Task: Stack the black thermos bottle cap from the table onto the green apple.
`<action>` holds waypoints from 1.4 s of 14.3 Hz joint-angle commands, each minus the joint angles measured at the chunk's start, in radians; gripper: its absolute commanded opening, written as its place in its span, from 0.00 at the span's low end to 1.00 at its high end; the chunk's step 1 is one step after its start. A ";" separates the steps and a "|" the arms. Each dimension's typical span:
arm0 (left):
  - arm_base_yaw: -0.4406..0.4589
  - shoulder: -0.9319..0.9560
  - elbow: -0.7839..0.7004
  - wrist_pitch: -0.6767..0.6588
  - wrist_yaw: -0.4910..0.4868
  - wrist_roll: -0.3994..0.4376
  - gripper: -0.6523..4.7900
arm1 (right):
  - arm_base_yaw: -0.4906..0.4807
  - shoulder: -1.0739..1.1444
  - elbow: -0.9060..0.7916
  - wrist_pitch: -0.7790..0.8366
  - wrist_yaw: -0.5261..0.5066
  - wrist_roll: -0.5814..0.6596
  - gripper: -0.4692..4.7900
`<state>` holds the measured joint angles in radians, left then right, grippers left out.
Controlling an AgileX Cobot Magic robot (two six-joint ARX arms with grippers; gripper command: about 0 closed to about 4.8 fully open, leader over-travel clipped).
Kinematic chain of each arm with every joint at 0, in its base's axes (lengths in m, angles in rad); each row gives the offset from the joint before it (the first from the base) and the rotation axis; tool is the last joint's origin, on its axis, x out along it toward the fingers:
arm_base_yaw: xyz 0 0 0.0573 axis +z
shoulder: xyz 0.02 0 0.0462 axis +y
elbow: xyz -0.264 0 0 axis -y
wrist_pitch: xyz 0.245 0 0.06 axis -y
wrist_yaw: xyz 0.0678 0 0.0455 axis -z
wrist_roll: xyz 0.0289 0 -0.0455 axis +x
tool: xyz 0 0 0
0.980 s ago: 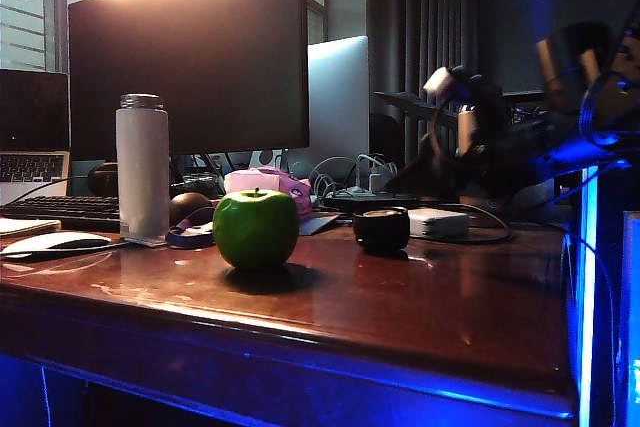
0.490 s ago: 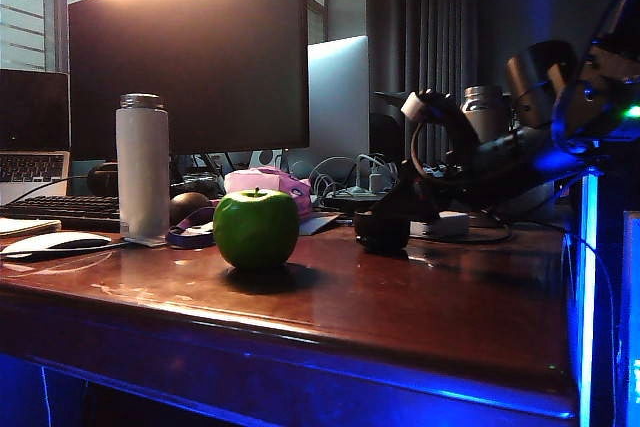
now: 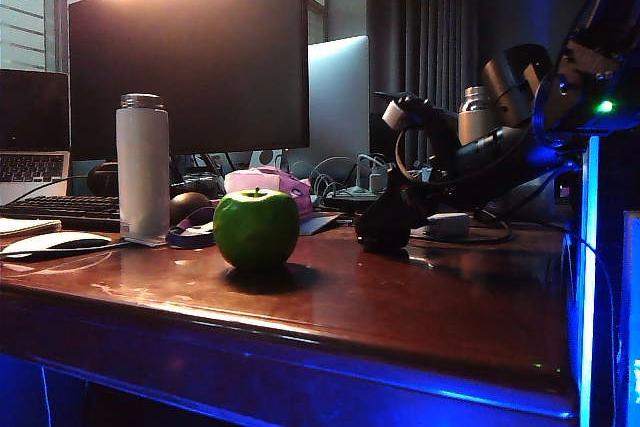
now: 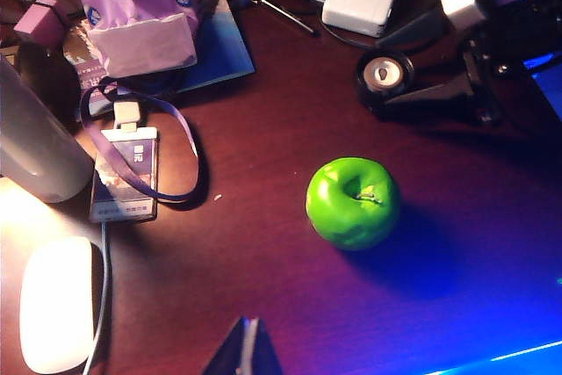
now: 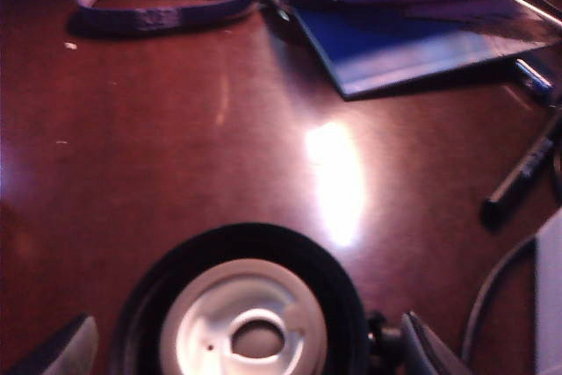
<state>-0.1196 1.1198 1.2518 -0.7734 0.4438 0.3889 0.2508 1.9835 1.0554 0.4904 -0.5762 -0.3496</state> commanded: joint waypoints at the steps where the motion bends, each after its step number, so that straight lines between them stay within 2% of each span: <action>1: 0.000 -0.003 0.004 0.012 0.005 0.003 0.11 | 0.006 0.022 0.035 -0.024 0.002 -0.003 1.00; 10: 0.000 -0.003 0.004 0.011 0.005 0.003 0.11 | 0.007 0.034 0.071 -0.093 0.030 -0.025 1.00; 13: 0.000 -0.003 0.004 0.012 0.005 0.003 0.11 | 0.007 0.034 0.071 -0.091 0.043 -0.025 0.94; 14: 0.000 -0.003 0.004 0.011 0.005 0.003 0.11 | 0.007 0.034 0.071 -0.090 0.043 -0.026 0.76; 15: 0.000 -0.003 0.004 0.012 0.005 0.003 0.11 | 0.007 0.034 0.071 -0.089 0.043 -0.026 0.62; 20: 0.000 -0.003 0.004 0.012 0.005 0.003 0.11 | 0.007 0.029 0.071 -0.031 0.043 -0.016 0.62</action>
<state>-0.1196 1.1198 1.2518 -0.7738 0.4438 0.3889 0.2562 2.0197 1.1202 0.4267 -0.5304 -0.3725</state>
